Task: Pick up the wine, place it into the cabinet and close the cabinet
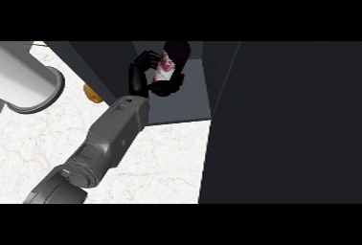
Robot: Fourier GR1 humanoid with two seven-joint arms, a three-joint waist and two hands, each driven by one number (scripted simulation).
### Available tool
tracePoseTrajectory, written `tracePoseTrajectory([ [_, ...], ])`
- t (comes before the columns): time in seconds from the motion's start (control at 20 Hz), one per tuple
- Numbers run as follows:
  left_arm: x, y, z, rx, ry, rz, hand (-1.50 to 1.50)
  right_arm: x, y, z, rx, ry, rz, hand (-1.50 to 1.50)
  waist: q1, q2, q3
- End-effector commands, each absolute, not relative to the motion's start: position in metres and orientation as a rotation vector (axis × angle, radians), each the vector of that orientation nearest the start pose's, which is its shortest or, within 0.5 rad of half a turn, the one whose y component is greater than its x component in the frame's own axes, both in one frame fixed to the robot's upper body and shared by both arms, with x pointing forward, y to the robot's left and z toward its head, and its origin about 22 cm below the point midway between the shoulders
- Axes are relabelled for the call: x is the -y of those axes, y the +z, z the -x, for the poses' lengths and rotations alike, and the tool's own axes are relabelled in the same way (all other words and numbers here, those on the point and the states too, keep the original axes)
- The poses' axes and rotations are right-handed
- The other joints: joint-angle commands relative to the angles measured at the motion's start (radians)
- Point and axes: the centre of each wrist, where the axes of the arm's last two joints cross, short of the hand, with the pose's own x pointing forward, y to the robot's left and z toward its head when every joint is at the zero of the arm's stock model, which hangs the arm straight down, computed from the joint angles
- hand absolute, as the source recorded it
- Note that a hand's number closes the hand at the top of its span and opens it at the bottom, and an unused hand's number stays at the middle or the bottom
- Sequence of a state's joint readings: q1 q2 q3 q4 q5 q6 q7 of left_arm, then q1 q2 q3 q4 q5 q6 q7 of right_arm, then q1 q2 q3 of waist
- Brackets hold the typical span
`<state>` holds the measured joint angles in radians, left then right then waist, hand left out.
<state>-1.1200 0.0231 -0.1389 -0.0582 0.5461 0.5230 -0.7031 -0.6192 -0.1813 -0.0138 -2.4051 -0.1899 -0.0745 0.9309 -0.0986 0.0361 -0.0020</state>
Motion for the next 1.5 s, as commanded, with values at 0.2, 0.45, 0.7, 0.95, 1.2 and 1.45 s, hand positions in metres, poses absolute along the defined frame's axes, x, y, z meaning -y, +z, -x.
tracePoseTrajectory([
  [0.2, -0.123, -0.019, -0.406, 1.653, 0.232, -0.166, 1.50, 0.196, 0.285, -0.167, 2.021, 0.318, -0.296, -1.50, -0.024, 0.006, -0.001],
  [0.45, -0.130, -0.035, -0.396, 1.622, 0.259, -0.109, 1.50, 0.193, 0.289, -0.170, 2.005, 0.321, -0.313, -1.50, -0.027, -0.004, -0.001],
  [0.7, -0.136, -0.048, -0.388, 1.626, 0.286, -0.101, 1.50, 0.194, 0.287, -0.173, 1.997, 0.358, -0.333, -1.50, -0.059, 0.001, -0.002],
  [0.95, -0.145, -0.068, -0.373, 1.557, 0.299, -0.059, 1.50, 0.193, 0.292, -0.175, 2.023, 0.321, -0.335, -1.50, -0.057, -0.002, -0.002],
  [1.2, -0.147, -0.073, -0.369, 1.556, 0.309, -0.102, 1.50, 0.193, 0.284, -0.173, 2.004, 0.362, -0.353, -1.50, -0.081, 0.002, -0.002],
  [1.45, -0.149, -0.079, -0.363, 1.563, 0.296, -0.139, 1.50, 0.186, 0.286, -0.179, 2.020, 0.339, -0.385, -1.50, -0.091, 0.008, -0.004],
])
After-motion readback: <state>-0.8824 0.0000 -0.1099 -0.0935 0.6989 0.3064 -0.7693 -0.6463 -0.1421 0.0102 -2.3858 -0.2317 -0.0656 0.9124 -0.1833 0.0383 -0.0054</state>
